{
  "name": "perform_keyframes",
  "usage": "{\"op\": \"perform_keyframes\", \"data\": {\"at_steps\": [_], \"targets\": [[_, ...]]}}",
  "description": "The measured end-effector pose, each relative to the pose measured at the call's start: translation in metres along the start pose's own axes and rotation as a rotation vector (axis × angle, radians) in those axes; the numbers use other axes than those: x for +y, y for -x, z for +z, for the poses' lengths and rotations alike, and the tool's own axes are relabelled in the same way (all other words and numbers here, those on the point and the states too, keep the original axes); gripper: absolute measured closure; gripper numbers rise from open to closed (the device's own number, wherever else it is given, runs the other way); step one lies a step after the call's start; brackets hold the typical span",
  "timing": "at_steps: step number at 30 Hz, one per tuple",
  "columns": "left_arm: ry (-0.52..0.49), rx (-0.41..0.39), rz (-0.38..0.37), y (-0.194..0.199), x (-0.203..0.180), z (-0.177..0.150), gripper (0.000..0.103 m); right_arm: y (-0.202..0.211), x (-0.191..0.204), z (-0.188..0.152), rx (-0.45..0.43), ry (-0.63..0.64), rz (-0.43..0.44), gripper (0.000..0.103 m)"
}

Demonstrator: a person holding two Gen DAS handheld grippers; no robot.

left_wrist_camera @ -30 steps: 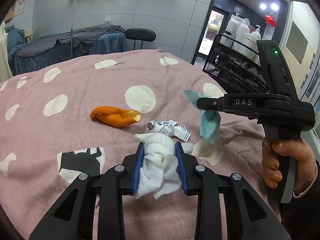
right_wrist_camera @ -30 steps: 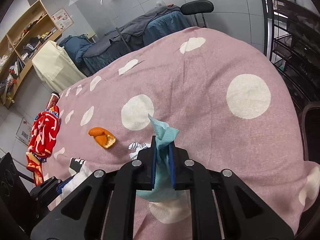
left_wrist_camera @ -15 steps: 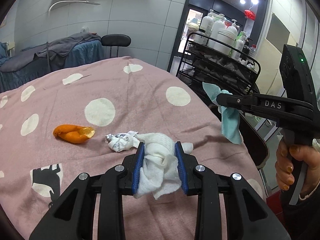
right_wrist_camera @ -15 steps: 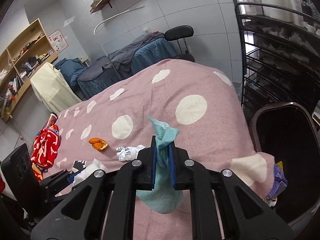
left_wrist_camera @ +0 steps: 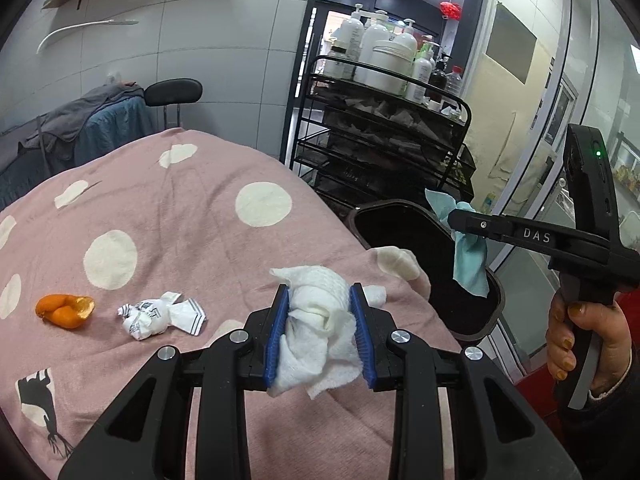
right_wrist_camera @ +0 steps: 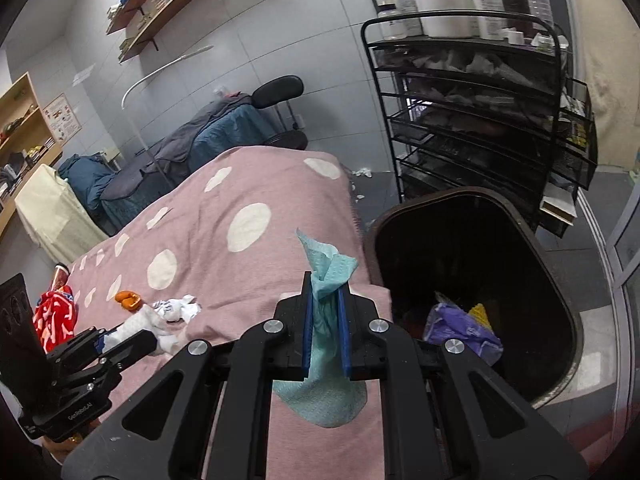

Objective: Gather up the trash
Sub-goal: 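Carry the teal cloth to the brown bin and open the right tool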

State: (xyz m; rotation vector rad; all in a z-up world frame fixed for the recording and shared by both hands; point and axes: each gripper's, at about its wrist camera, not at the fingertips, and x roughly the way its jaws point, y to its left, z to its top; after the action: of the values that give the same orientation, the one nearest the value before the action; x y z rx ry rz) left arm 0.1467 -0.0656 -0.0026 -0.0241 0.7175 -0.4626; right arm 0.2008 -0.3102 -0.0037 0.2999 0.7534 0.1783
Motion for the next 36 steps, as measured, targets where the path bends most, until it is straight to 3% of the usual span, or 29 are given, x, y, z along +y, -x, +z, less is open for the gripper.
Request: {"op": "perform_keyframes", "data": {"at_steps": [11,28,30,34,36], "targets": [[-0.061,0.015,-0.061,-0.017,-0.032,0.01,0.072,-0.012,-0.067,-0.003,0.006,-0.032,-0.202,0.091],[-0.091,0.037,-0.099,-0.028,-0.054,0.012,0.072,-0.085,-0.117,-0.024,0.163,-0.065,-0.32,0.091],[-0.094,0.039,-0.104,-0.029,-0.056,0.012,0.072,-0.089,-0.12,-0.027,0.17,-0.073,-0.323,0.087],[-0.101,0.05,-0.115,-0.033,-0.06,0.012,0.072,-0.089,-0.12,-0.031,0.159,-0.081,-0.327,0.048],[-0.106,0.056,-0.118,-0.036,-0.063,0.013,0.072,-0.088,-0.117,-0.033,0.153,-0.06,-0.34,0.047]]}}
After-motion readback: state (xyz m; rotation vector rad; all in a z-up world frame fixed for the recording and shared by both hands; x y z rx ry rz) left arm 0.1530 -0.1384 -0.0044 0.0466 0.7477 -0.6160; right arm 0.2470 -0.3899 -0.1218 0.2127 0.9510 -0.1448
